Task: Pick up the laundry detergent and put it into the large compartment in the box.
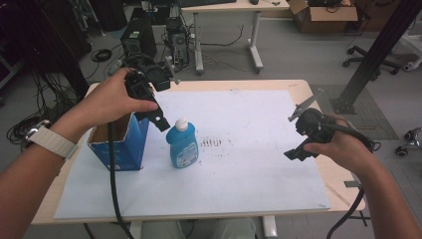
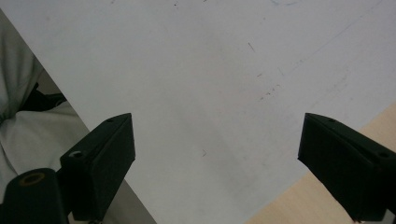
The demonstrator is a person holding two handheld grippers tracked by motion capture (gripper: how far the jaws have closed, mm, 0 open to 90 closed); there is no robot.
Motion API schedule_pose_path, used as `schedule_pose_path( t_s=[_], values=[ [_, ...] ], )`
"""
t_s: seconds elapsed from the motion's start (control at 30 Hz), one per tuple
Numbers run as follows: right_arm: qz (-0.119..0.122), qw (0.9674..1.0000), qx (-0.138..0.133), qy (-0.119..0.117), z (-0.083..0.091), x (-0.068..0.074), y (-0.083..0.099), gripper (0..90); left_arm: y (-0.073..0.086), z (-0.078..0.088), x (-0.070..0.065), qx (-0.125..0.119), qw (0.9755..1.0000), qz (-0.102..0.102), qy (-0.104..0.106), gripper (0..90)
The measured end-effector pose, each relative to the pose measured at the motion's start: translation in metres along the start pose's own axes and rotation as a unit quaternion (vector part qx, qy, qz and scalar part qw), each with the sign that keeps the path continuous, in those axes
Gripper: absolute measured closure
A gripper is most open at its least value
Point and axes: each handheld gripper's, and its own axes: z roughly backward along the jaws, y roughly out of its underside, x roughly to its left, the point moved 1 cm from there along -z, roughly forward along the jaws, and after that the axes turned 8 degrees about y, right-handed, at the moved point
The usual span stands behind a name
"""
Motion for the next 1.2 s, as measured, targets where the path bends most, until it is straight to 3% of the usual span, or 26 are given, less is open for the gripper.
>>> schedule_pose_path(
  t_s=[0.47,1.2],
  values=[
    [0.004,1.0000,-0.002,0.000,-0.001,0.001,-0.004,10.7,-0.018,-0.017,-0.005,0.001,1.0000,0.007,0.003,8.1],
    [0.003,1.0000,-0.002,-0.001,-0.005,0.001,-0.001,10.6,-0.031,-0.054,0.002,0.008,0.9999,0.014,0.000,8.0]
  ],
)
